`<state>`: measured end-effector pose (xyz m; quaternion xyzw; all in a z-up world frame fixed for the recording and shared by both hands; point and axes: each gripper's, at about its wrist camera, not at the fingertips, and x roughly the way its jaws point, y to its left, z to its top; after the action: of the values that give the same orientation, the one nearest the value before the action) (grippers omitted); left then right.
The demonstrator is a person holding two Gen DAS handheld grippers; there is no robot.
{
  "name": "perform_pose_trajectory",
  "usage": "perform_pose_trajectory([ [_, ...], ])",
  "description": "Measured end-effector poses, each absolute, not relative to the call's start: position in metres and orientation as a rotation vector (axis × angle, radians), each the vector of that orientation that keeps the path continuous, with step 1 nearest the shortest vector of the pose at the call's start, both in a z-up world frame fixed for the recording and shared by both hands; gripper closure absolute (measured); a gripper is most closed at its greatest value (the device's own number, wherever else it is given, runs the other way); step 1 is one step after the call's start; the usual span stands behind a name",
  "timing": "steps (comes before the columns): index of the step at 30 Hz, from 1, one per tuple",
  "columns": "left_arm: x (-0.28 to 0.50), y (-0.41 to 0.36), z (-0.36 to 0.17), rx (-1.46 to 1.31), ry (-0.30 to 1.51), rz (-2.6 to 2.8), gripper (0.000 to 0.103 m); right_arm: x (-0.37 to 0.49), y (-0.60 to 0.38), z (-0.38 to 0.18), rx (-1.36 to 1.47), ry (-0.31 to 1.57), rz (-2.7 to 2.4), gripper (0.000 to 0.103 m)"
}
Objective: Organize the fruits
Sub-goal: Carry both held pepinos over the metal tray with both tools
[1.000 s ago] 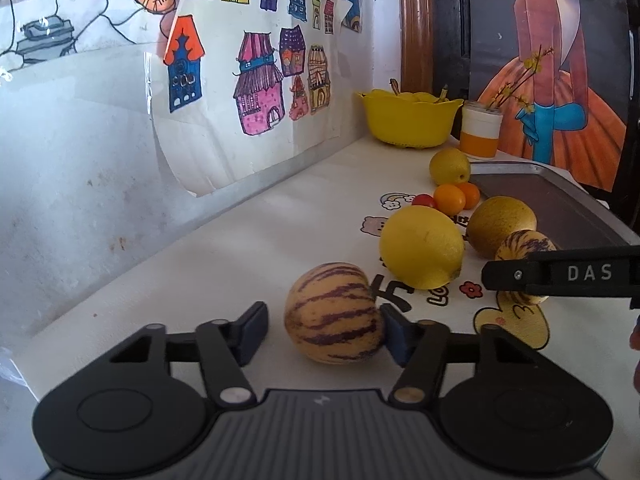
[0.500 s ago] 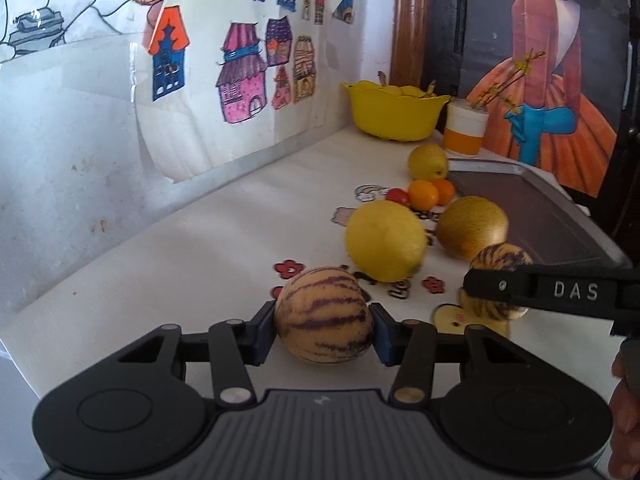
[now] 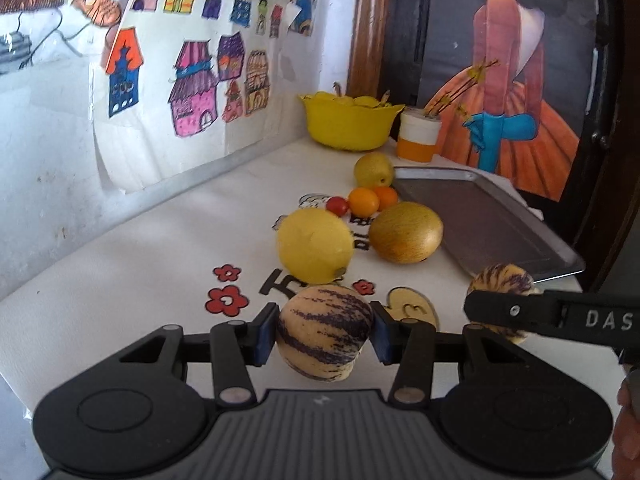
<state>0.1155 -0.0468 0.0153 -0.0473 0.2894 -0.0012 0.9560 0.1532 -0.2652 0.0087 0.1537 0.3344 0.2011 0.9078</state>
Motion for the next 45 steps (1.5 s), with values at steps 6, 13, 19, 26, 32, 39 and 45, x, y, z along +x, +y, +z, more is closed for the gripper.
perform_pose_trajectory([
  [6, 0.112, -0.054, 0.031, -0.099, 0.544, -0.041, 0.052, 0.149, -0.276, 0.020, 0.346, 0.674, 0.424, 0.049],
  [13, 0.144, -0.052, 0.074, -0.154, 0.500, -0.142, 0.052, 0.165, -0.303, 0.064, 0.378, 0.640, 0.489, 0.049],
  [19, 0.196, -0.059, 0.106, -0.197, 0.459, -0.206, 0.052, 0.206, -0.314, 0.102, 0.248, 0.595, 0.472, 0.049],
  [26, 0.270, -0.076, 0.109, -0.268, 0.471, -0.233, 0.052, 0.276, -0.315, 0.106, 0.128, 0.582, 0.384, 0.049],
  [32, 0.325, -0.100, 0.090, -0.262, 0.522, -0.247, 0.052, 0.321, -0.309, 0.077, 0.043, 0.584, 0.345, 0.049],
  [39, 0.379, -0.124, 0.054, -0.257, 0.616, -0.256, 0.052, 0.356, -0.304, 0.039, -0.021, 0.627, 0.345, 0.049],
  [45, 0.401, -0.142, 0.029, -0.222, 0.687, -0.256, 0.052, 0.367, -0.304, 0.018, -0.045, 0.692, 0.344, 0.049],
])
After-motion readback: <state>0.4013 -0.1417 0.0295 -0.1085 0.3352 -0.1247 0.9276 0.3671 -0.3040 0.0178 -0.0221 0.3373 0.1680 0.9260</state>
